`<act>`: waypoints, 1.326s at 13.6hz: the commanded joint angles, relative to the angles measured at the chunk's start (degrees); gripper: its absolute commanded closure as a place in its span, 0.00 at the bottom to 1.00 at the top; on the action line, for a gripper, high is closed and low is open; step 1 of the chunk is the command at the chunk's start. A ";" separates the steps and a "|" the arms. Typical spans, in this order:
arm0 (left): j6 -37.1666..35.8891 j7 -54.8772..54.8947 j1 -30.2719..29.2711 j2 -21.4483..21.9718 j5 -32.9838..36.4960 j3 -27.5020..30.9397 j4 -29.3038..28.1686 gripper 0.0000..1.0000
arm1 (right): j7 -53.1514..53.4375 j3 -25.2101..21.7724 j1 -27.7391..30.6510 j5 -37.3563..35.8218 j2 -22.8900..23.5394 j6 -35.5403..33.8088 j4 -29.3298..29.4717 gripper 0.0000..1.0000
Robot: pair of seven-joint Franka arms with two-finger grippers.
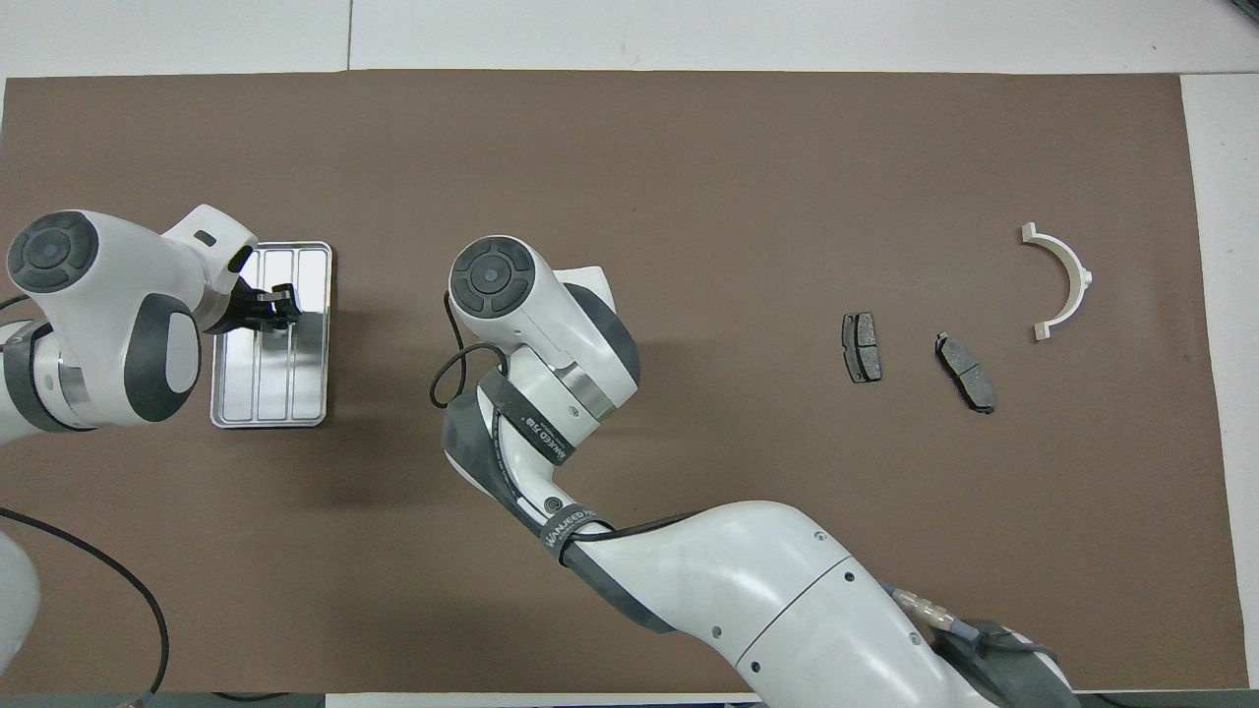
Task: Place bearing gear from tray to pile
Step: 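Grasp the second black gear in the tray with the left gripper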
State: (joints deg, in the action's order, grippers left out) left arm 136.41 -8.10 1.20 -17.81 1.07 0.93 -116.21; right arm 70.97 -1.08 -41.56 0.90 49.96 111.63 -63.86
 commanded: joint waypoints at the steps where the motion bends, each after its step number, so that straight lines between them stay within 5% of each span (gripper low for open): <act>1: 1.93 -0.69 -0.41 1.29 0.33 -0.22 -3.06 0.51 | -0.66 0.20 0.16 0.51 0.49 0.17 0.85 0.00; 6: 2.36 -0.69 -0.41 1.29 0.33 -0.22 -4.02 0.65 | -1.71 0.20 1.04 0.51 0.58 0.87 0.76 0.08; 10: 3.60 -0.69 -0.41 2.08 0.33 -0.22 -6.22 1.00 | -1.71 0.20 0.96 0.86 0.67 0.87 0.85 0.11; 13: 1.15 -0.78 -0.50 1.90 -0.10 -0.22 -4.39 1.00 | -1.62 0.20 0.69 0.95 0.67 0.96 0.85 0.17; 16: -5.00 -0.87 -0.50 1.64 -2.91 -0.22 1.49 1.00 | -1.62 0.20 0.61 1.12 0.67 0.96 0.85 0.35; 18: -7.03 -0.87 -0.68 1.90 -3.62 -0.14 3.35 1.00 | -1.71 0.20 0.61 1.12 0.67 0.87 0.85 0.63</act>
State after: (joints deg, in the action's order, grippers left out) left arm 132.97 -8.63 1.06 -16.34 -1.38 0.85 -115.41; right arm 70.58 -1.11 -41.28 0.90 50.06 112.35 -63.44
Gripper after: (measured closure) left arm 0.758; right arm 0.392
